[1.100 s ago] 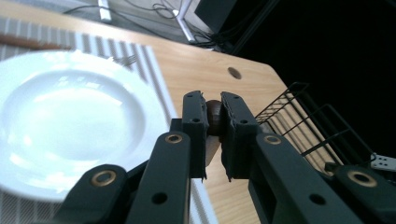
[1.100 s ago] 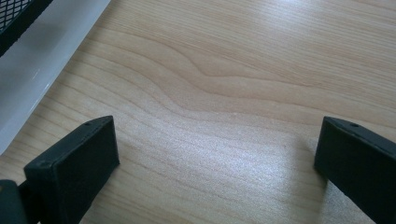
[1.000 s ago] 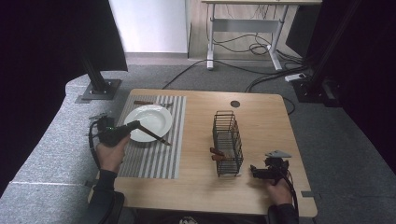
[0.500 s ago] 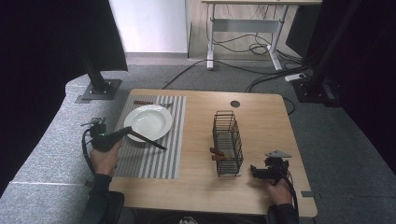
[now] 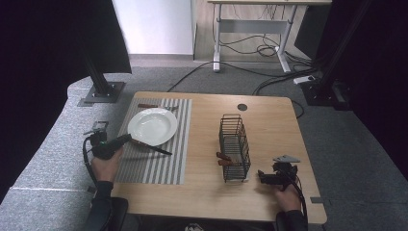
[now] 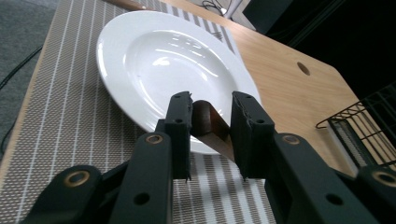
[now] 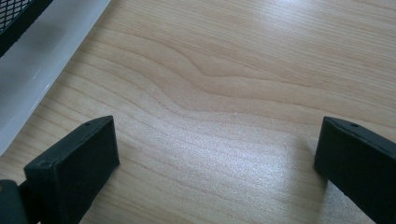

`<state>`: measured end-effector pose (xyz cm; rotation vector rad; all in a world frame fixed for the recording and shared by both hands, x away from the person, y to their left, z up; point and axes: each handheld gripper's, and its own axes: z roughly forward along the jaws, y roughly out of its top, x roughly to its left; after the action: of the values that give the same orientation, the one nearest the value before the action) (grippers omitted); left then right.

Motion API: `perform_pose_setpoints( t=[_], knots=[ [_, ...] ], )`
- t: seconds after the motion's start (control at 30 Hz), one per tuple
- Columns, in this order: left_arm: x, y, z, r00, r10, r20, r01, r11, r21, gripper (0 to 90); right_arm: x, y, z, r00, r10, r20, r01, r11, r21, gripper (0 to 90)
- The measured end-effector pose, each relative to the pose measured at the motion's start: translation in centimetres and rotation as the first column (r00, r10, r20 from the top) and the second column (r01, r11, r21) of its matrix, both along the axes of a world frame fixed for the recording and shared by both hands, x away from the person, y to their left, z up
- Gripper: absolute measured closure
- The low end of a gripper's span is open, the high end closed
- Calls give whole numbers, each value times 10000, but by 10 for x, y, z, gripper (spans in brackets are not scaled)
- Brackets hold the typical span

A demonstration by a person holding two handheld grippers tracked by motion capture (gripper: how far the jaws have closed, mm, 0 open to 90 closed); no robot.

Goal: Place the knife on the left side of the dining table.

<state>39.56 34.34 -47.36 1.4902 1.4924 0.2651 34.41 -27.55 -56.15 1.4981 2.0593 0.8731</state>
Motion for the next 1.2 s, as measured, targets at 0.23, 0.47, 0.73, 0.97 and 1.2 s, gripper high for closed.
perform_pose_setpoints(
  t=[0.23,0.47,0.73,0.97,1.2],
  knots=[
    [2,7,-15,9998,217,25,-217,9996,-162,659,0,0,0,10000,-1,-2,1,10000,0,0],
    [6,15,-31,9989,441,-160,-447,9980,-438,635,0,0,0,10000,0,-1,0,10000,0,0],
    [11,21,-45,9982,482,-346,-501,9970,-584,614,0,0,0,10000,1,-3,-1,10000,4,0],
    [13,24,-55,9969,582,-536,-595,9980,-225,590,0,0,0,10000,-1,0,1,10000,0,0],
    [15,24,-62,9966,594,-575,-582,9980,233,573,0,0,0,10000,0,-1,0,10000,1,0]
  ],
)
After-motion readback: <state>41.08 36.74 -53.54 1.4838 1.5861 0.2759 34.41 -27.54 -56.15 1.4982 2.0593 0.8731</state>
